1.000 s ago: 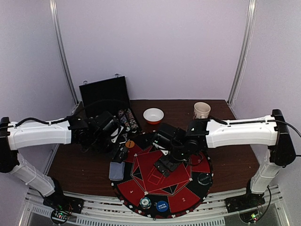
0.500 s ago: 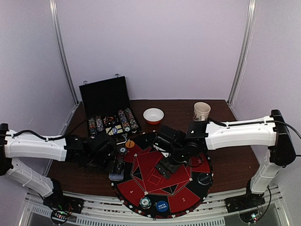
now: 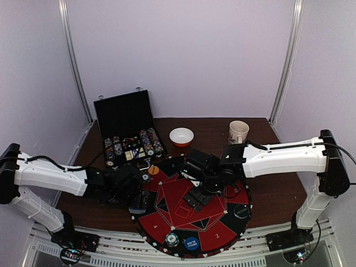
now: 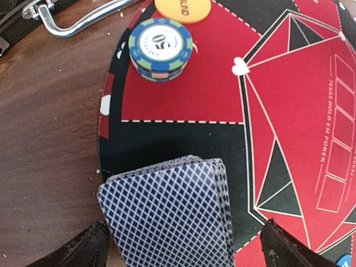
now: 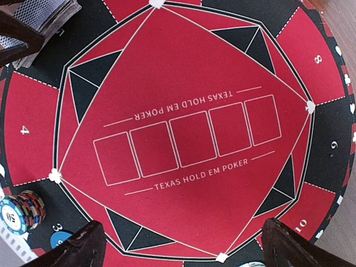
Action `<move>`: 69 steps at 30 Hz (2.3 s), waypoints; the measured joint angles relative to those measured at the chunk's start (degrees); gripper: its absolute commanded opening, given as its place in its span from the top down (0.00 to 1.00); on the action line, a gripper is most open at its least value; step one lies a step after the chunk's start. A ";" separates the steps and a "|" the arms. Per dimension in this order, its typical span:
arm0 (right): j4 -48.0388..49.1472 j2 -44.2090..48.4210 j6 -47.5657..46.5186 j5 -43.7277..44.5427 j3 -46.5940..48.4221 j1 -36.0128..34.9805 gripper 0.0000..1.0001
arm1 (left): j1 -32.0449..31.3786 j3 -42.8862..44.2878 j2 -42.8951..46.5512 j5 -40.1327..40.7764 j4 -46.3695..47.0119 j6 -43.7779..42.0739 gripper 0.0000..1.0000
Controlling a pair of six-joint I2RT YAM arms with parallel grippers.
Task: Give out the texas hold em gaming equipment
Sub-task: Pick up the poker card from the poker table mat.
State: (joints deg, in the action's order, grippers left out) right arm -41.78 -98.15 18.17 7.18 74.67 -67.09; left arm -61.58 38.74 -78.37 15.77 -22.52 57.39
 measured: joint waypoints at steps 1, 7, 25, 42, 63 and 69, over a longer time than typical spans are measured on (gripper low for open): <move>-0.02 0.00 0.00 -0.04 0.00 0.00 0.00 | -0.04 0.00 -0.42 0.02 0.02 0.00 0.02; -0.02 0.00 -0.02 -0.26 0.00 0.00 0.00 | -1.05 0.04 -3.10 0.09 0.13 -0.26 0.02; -0.07 0.00 -0.48 -0.59 0.00 0.00 0.00 | -1.16 -0.33 -7.30 1.31 1.05 -3.67 0.33; 0.04 0.00 -1.29 -1.18 0.00 0.09 0.00 | -1.03 -0.92 -7.19 1.05 2.95 -7.52 0.55; 18.08 13.64 0.42 -27.67 -5.66 19.41 0.00 | -3.93 15.19 1.14 -13.57 -9.57 -39.50 0.58; 26.75 10.67 3.54 -39.15 -6.78 20.96 0.01 | -4.66 22.47 1.09 -16.90 -13.64 -47.89 0.59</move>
State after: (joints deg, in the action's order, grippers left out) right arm -15.03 -87.48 21.71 -31.97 67.90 -46.13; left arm -66.24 61.21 -77.28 -1.13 -36.16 9.50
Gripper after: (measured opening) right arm 0.998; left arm 0.533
